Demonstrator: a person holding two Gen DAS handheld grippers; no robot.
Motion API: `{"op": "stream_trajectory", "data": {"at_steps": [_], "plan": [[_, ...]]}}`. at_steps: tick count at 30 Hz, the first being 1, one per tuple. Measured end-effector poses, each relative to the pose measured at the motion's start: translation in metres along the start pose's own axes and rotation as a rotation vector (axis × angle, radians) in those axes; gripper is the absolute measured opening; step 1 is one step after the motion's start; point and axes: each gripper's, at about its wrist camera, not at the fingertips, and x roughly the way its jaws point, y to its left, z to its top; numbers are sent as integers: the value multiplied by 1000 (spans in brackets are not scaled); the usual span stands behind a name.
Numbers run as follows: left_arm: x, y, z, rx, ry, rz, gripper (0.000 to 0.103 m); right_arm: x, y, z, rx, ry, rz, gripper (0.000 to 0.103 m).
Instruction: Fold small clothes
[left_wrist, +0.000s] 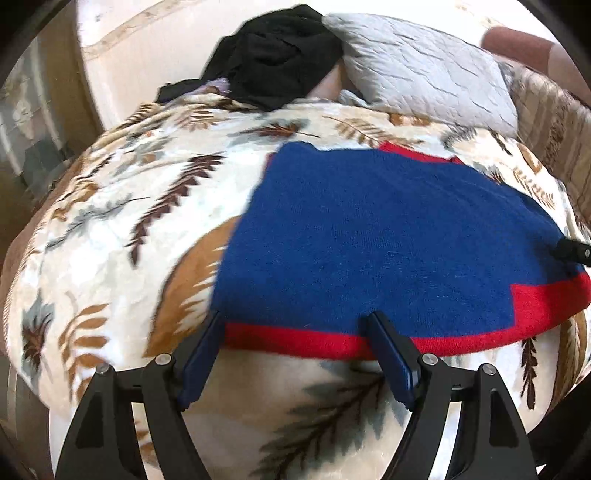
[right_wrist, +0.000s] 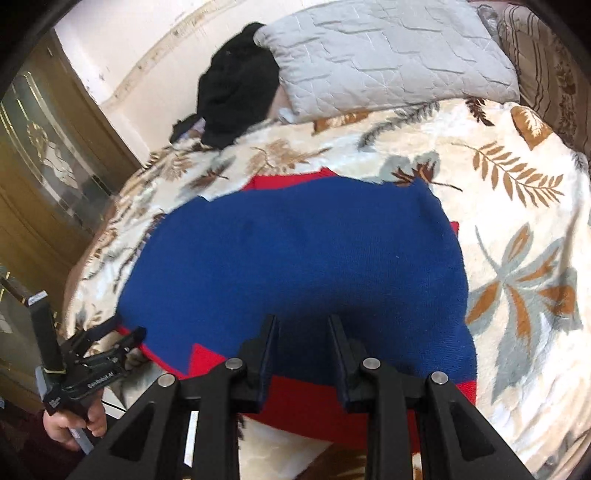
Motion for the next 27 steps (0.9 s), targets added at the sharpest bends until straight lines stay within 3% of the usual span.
{"op": "stream_trajectory", "data": {"at_steps": [2,5,8,13,18,27], "plan": [[-7,10,-6,-52,-5,25,80,2,1,-3,7,11,4,31],[-4,22,-16,-115,43,35,80,25,-7,-9,50,121,-4,31],[2,29,-22,-162,93,27,80,17,-3,-7,39,89,12,32],[-12,31,-19,-195,33,5,80,7,6,-4,27,31,96,32],[-19,36,-17,-265,11,-75,80,33,19,-13,1,146,87,32],[-21,32,-16,-251,-16,-44,80,21,24,-12,4,80,118,32]]}}
